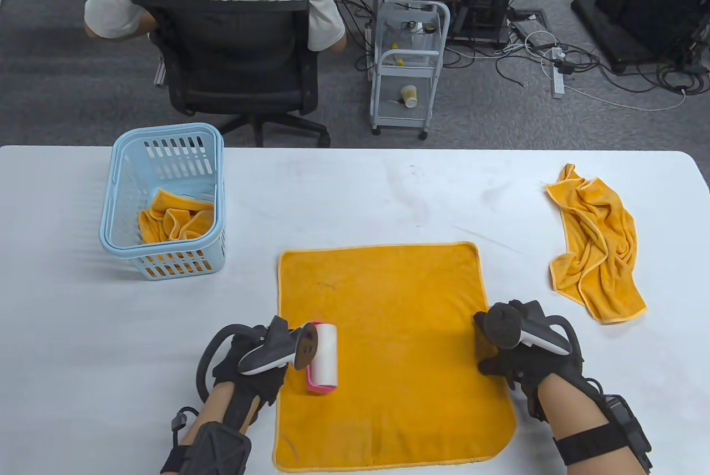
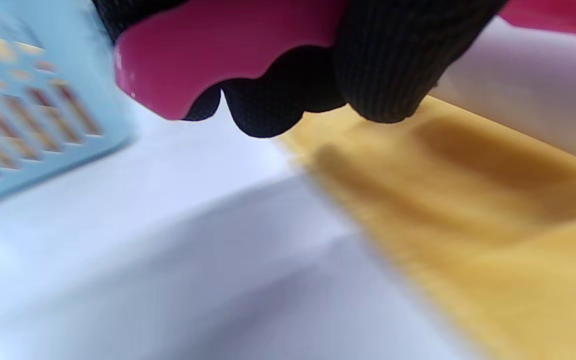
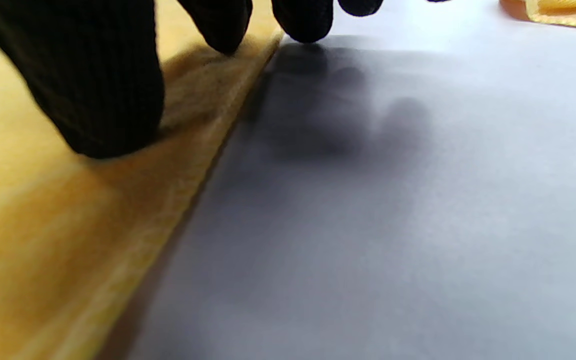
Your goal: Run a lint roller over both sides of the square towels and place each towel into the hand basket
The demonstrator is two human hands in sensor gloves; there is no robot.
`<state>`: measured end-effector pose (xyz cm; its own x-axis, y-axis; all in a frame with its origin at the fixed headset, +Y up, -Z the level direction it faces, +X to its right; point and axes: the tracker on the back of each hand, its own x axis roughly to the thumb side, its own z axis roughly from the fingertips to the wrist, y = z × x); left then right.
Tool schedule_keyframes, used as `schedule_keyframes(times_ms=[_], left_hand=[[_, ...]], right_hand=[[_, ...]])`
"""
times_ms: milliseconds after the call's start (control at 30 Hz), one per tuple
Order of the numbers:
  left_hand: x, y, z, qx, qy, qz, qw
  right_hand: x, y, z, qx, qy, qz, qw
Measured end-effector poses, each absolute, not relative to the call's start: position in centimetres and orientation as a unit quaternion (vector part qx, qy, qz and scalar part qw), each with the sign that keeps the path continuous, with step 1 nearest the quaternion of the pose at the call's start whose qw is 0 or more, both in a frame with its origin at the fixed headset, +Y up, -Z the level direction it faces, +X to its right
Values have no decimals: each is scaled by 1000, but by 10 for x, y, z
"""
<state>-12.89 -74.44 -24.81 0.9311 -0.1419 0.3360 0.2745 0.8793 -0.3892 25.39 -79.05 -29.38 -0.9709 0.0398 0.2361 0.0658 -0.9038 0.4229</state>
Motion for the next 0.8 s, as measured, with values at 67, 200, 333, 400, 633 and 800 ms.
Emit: schedule_keyframes(times_ms=[67, 200, 333, 400, 633, 800], left_hand=[[-102, -745, -246, -220, -185, -81, 954], [-55, -752, -242, -222, -242, -67, 942], [-36, -764, -241, -228, -260, -87, 934], [-39, -770, -242, -233, -256, -107, 932], [-92, -768, -251, -246, -186, -184, 933], [-127, -758, -257, -253, -155, -171, 940]], right_hand=[[254, -791, -294, -121, -219, -968, 7], [254, -791, -294, -121, -220, -968, 6], [254, -791, -294, -122, -220, -968, 6], [254, -791, -294, -123, -220, -968, 5], [254, -791, -294, -121, -221, -968, 3], [254, -791, -294, -121, -222, -968, 3]])
